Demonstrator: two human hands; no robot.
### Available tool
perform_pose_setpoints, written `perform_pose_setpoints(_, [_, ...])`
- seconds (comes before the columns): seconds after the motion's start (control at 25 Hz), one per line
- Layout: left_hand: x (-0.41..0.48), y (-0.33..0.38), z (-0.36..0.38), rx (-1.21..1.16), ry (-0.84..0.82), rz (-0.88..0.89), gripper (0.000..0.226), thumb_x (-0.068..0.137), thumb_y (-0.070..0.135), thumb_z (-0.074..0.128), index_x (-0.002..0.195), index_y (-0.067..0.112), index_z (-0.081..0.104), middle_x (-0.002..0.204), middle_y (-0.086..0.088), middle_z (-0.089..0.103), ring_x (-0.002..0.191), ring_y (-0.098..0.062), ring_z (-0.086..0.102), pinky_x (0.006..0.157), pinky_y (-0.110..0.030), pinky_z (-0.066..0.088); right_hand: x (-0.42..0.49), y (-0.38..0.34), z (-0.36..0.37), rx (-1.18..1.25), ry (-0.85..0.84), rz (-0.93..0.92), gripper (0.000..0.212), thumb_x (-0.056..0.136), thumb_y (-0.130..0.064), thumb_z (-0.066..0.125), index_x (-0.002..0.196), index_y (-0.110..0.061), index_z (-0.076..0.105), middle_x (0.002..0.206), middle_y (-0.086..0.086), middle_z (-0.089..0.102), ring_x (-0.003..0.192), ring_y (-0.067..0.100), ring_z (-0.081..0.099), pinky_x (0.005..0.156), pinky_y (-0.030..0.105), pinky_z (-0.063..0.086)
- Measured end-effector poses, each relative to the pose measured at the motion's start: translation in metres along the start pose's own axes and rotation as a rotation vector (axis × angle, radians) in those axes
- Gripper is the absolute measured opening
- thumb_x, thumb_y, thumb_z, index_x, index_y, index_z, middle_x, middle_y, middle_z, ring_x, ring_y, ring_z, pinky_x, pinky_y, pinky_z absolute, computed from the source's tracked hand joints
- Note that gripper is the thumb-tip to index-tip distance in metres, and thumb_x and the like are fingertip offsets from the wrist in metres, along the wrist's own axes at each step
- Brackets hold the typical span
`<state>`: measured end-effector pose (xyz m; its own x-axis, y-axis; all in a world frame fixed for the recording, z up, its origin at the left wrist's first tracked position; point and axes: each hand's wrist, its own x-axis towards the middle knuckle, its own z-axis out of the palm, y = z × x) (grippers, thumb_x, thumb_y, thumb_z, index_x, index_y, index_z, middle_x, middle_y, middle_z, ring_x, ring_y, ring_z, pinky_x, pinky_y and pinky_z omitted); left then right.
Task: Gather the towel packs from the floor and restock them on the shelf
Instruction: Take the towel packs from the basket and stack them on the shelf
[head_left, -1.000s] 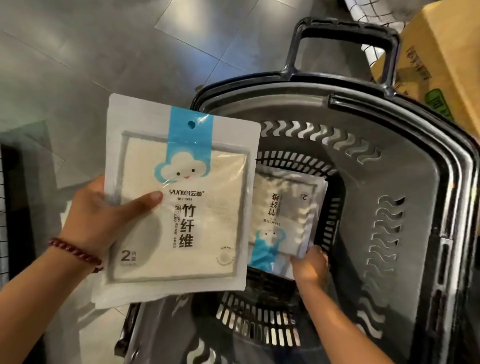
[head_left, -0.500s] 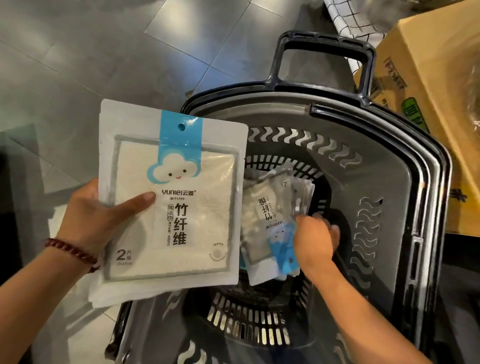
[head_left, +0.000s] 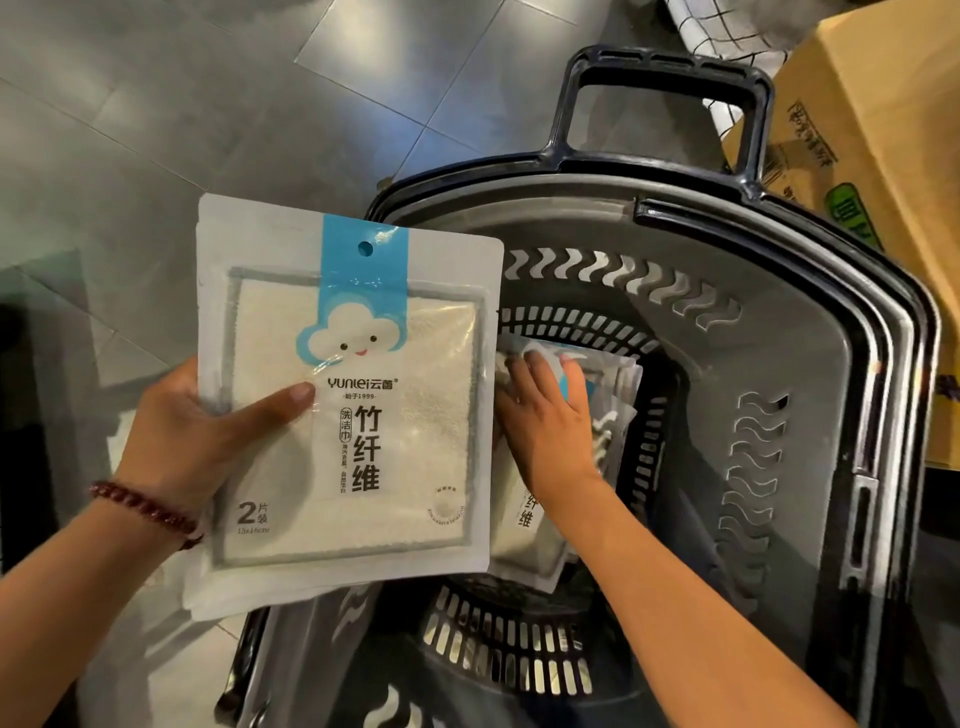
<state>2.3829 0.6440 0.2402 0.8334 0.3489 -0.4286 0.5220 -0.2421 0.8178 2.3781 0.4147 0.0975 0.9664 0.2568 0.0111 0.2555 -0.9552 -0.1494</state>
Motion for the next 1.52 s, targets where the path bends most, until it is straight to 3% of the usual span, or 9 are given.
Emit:
perform_pose_setpoints(0.12, [0.000, 0.000, 0.000, -0.001, 0.002, -0.008, 0.027, 0.065, 0.012, 0.074, 0.087, 0.023, 0.063, 0.067, 0.020, 0.070, 0.059, 0.002, 0.067, 0.047, -0.012, 0.049, -0.019, -0.004, 0.014, 0.164, -0.086, 0.416, 0.072, 0.060, 0.000, 0.076, 0.126, -0.017, 0.051, 0.133, 0.015, 0.046, 0.125, 0.033, 0.041, 0.100, 0.046, 0.038])
perform_pose_setpoints(0.28, [-0.003, 0.002, 0.002, -0.030, 0.005, -0.013, 0.026, 0.066, 0.010, 0.072, 0.087, 0.022, 0.062, 0.065, 0.019, 0.070, 0.058, 0.001, 0.067, 0.047, -0.012, 0.050, -0.087, 0.001, 0.035, 0.657, -0.541, 1.372, 0.083, 0.077, -0.029, 0.073, 0.141, -0.007, 0.024, 0.143, 0.021, 0.030, 0.133, 0.039, 0.031, 0.104, 0.045, 0.034])
perform_pose_setpoints(0.44, [-0.004, 0.003, 0.004, -0.010, -0.001, 0.011, 0.025, 0.065, 0.010, 0.072, 0.086, 0.022, 0.063, 0.068, 0.018, 0.071, 0.061, 0.000, 0.068, 0.050, -0.014, 0.052, -0.131, -0.005, 0.051, 1.036, -0.607, 1.602, 0.100, 0.070, -0.018, 0.081, 0.143, 0.000, 0.015, 0.142, 0.023, 0.039, 0.127, 0.038, 0.042, 0.104, 0.045, 0.037])
perform_pose_setpoints(0.6, [-0.005, 0.003, 0.002, -0.035, 0.009, -0.010, 0.031, 0.060, 0.016, 0.073, 0.088, 0.024, 0.062, 0.071, 0.019, 0.071, 0.065, 0.000, 0.069, 0.050, -0.015, 0.052, -0.129, -0.003, 0.045, 0.955, -0.506, 1.530, 0.061, 0.074, -0.016, 0.078, 0.121, 0.004, 0.044, 0.123, 0.023, 0.057, 0.109, 0.038, 0.058, 0.087, 0.038, 0.050])
perform_pose_setpoints(0.72, [-0.012, 0.010, 0.005, -0.041, 0.015, -0.029, 0.024, 0.069, 0.008, 0.071, 0.084, 0.023, 0.060, 0.061, 0.022, 0.068, 0.058, 0.004, 0.066, 0.044, -0.012, 0.048, -0.121, 0.000, 0.010, 0.974, -0.343, 1.171, 0.035, 0.087, -0.011, 0.063, 0.119, -0.001, 0.053, 0.115, 0.014, 0.063, 0.106, 0.030, 0.059, 0.085, 0.030, 0.047])
perform_pose_setpoints(0.88, [-0.023, 0.023, 0.002, 0.015, 0.027, -0.024, 0.024, 0.074, 0.005, 0.070, 0.084, 0.023, 0.057, 0.056, 0.019, 0.066, 0.054, 0.005, 0.063, 0.042, -0.006, 0.044, -0.113, 0.020, -0.046, 0.945, -0.074, 0.827, 0.032, 0.091, -0.001, 0.052, 0.123, -0.006, 0.057, 0.101, -0.002, 0.065, 0.097, 0.015, 0.060, 0.079, 0.004, 0.042])
perform_pose_setpoints(1.04, [-0.028, 0.032, -0.004, 0.035, 0.049, -0.068, 0.022, 0.075, 0.013, 0.071, 0.087, 0.025, 0.057, 0.078, 0.009, 0.062, 0.071, -0.006, 0.060, 0.053, -0.020, 0.048, -0.110, 0.035, -0.104, 1.249, 0.171, 0.809, 0.033, 0.090, 0.007, 0.052, 0.118, -0.009, 0.057, 0.096, -0.025, 0.069, 0.094, -0.008, 0.062, 0.086, 0.009, 0.048])
perform_pose_setpoints(1.2, [-0.032, 0.035, -0.005, 0.062, 0.052, -0.076, 0.020, 0.076, 0.014, 0.071, 0.087, 0.023, 0.057, 0.079, 0.009, 0.060, 0.073, -0.009, 0.058, 0.067, -0.028, 0.047, -0.113, 0.026, -0.142, 1.595, 0.347, 0.864, 0.035, 0.084, 0.009, 0.052, 0.112, -0.011, 0.058, 0.094, -0.010, 0.073, 0.089, 0.006, 0.068, 0.075, 0.017, 0.054])
perform_pose_setpoints(1.52, [-0.029, 0.018, -0.011, -0.019, 0.108, -0.174, 0.022, 0.089, 0.043, 0.052, 0.080, 0.023, 0.058, 0.085, 0.004, 0.063, 0.073, -0.013, 0.060, 0.074, -0.031, 0.046, -0.085, -0.046, -0.130, 1.624, -0.131, 0.685, 0.034, 0.088, 0.007, 0.053, 0.110, -0.016, 0.062, 0.105, -0.002, 0.071, 0.099, 0.006, 0.066, 0.082, 0.022, 0.054])
